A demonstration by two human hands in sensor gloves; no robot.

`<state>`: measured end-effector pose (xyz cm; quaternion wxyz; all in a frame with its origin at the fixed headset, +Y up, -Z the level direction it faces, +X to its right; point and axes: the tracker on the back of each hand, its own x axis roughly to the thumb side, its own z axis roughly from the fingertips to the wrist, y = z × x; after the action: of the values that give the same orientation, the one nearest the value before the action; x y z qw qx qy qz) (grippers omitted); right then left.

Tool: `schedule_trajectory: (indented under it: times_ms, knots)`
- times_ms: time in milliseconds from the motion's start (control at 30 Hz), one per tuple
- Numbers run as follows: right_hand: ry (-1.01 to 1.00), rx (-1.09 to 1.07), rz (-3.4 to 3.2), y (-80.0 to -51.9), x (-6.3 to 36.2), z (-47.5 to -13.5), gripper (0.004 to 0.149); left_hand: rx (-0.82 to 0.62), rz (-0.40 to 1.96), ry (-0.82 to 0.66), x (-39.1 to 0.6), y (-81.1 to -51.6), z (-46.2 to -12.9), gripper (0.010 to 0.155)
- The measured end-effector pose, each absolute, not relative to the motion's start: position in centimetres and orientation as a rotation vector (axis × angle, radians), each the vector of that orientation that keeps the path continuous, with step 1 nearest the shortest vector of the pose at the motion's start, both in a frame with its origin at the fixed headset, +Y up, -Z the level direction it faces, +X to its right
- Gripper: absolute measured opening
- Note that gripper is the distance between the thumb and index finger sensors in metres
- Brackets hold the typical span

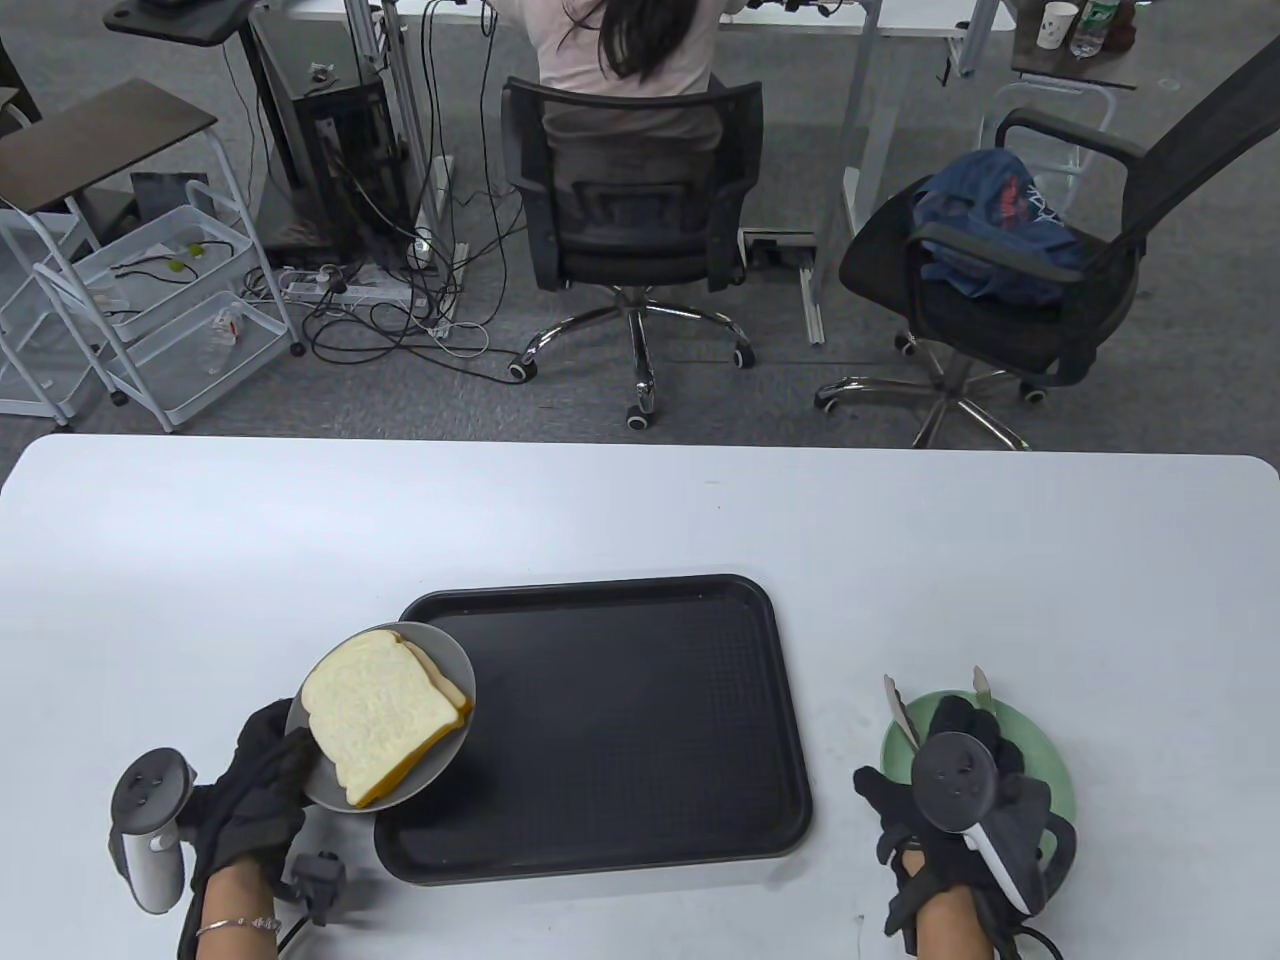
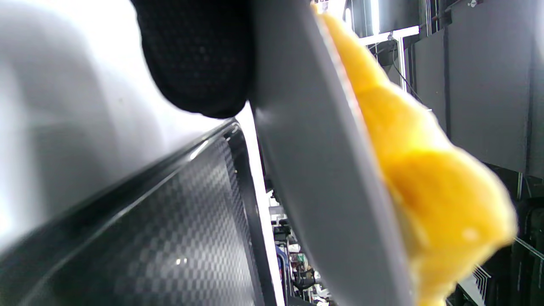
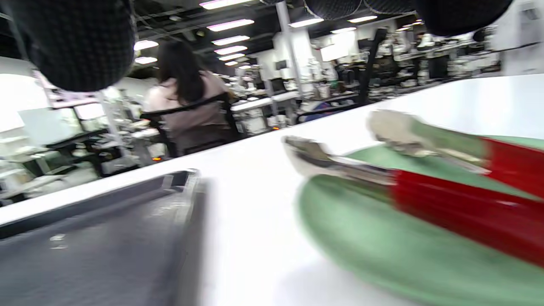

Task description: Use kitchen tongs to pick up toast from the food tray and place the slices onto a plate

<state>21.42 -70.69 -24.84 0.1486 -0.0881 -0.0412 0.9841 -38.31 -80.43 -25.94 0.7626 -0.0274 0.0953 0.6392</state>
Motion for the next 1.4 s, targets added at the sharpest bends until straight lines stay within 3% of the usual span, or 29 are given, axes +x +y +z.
schedule_trajectory:
  times_ms: [300,567,867,1400]
  knots:
    - [-0.085,0.113,2.746,-70.3,13.1,-26.1,0.104,-0.065,1.370,0.194,-38.0,-80.5,-26.1,0.059]
    - [-0.031,0.293,2.700,-72.8,8.1,-27.0,0.105,-0.056,1.377,0.183,-38.0,-80.4,-26.2,0.059]
    - [-0.019,0.433,2.656,-76.2,6.8,-27.1,0.104,-0.054,1.358,0.180,-38.1,-80.4,-26.3,0.059]
    - [0.031,0.529,2.705,-77.1,6.0,-26.5,0.104,-0.005,1.373,0.230,-39.4,-80.4,-26.3,0.060]
